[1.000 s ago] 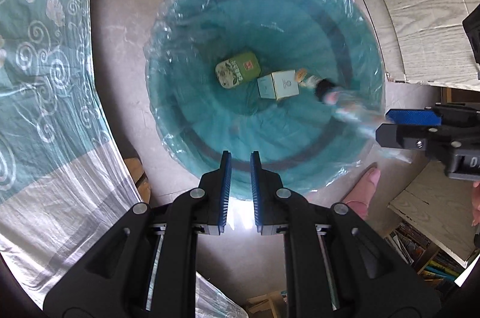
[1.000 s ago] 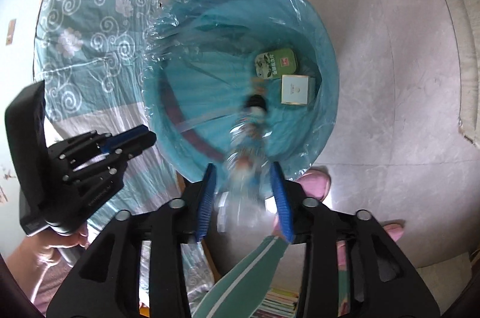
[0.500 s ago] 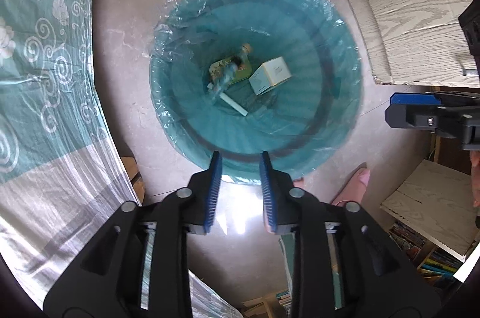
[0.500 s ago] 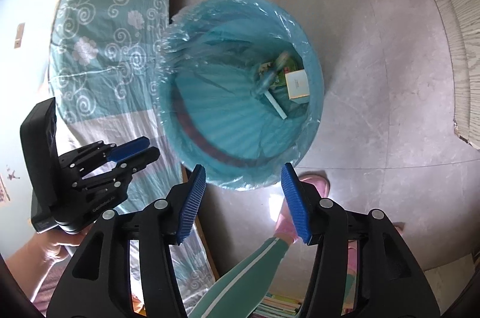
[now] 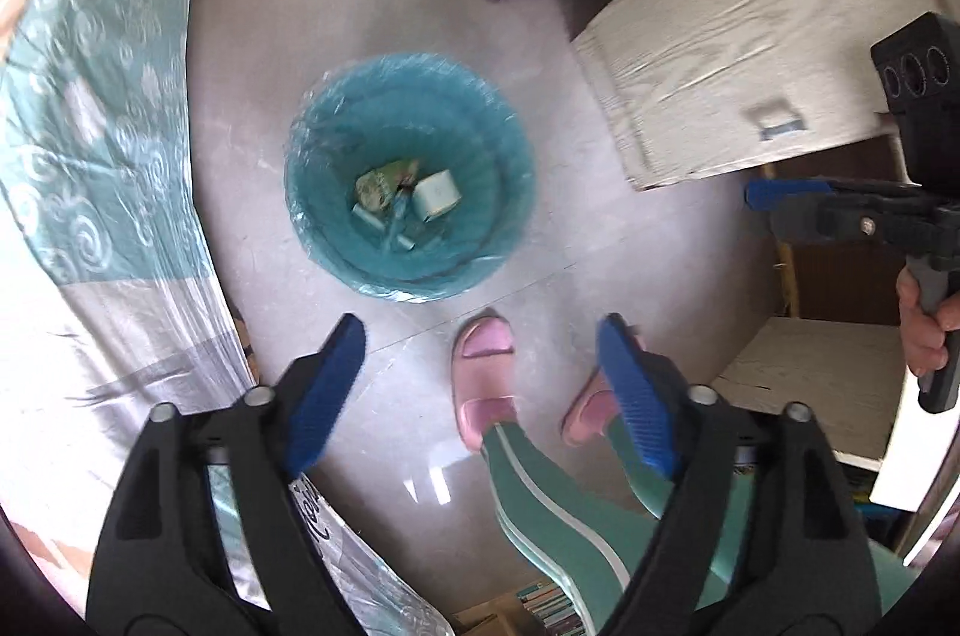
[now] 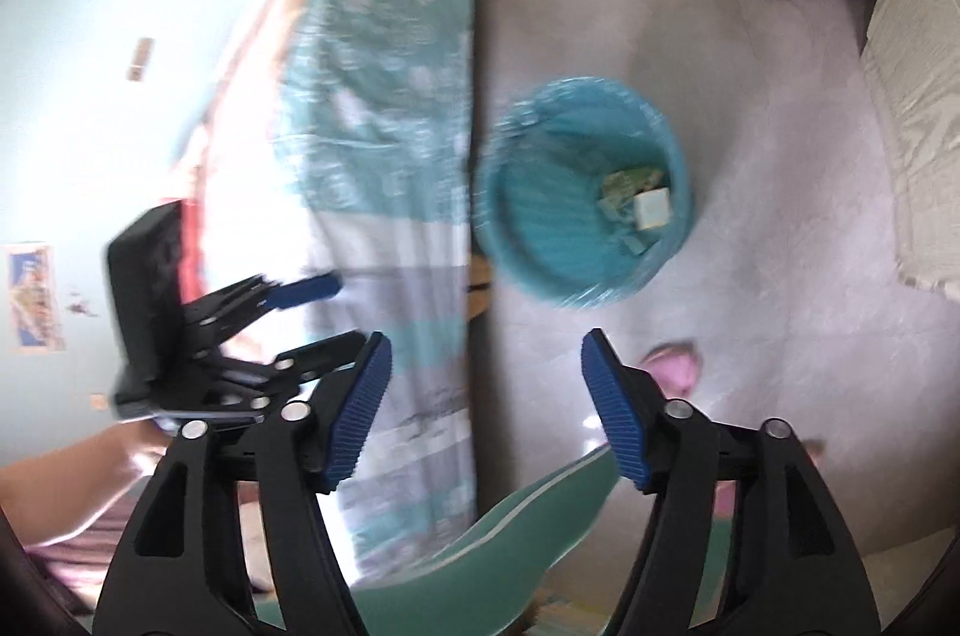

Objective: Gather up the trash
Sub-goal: 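Return both tools to the table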

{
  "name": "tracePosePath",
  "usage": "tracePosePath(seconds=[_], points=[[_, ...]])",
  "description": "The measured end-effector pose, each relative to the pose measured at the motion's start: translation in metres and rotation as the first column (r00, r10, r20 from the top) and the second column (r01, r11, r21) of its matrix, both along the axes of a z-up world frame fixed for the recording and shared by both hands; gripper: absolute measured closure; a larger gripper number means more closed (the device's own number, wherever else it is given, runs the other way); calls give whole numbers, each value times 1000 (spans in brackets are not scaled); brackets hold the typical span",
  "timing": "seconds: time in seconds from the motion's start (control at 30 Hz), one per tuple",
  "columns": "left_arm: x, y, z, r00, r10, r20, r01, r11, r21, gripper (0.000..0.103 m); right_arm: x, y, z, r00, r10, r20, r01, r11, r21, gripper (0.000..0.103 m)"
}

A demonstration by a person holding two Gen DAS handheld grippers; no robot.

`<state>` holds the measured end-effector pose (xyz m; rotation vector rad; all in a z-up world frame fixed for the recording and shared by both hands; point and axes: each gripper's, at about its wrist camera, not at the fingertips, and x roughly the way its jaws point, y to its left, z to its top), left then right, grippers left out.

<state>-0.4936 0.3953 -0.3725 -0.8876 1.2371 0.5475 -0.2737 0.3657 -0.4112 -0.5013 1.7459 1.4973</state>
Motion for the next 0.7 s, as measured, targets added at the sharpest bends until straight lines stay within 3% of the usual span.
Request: tracePosePath(seconds=[0.07, 0.2, 0.37, 0.43, 0.53, 0.7], points=[[8, -5, 31, 999, -34, 43, 34, 999, 9, 20, 7, -14, 41, 1000, -1, 11, 1, 999, 39, 35], [38, -10, 98, 985, -155, 78, 147, 984, 96, 14, 29, -49, 136, 998, -57, 15, 53, 983, 175, 30], [95, -17, 186, 932, -303, 198, 261, 942, 212, 12, 76, -110, 248, 979, -181, 92, 138, 927, 349, 28], [126, -28, 223, 883, -386, 266, 304, 904, 301, 7, 100, -141, 280, 959, -255, 123, 189, 900, 394, 28], [174, -48, 261, 806, -500, 318, 386, 850, 360, 7, 136, -193, 318, 910, -357, 210, 238, 866, 440, 28], [268, -95, 305, 642, -664, 382, 520, 744, 419, 7, 193, -290, 353, 799, -505, 325, 326, 819, 472, 28]])
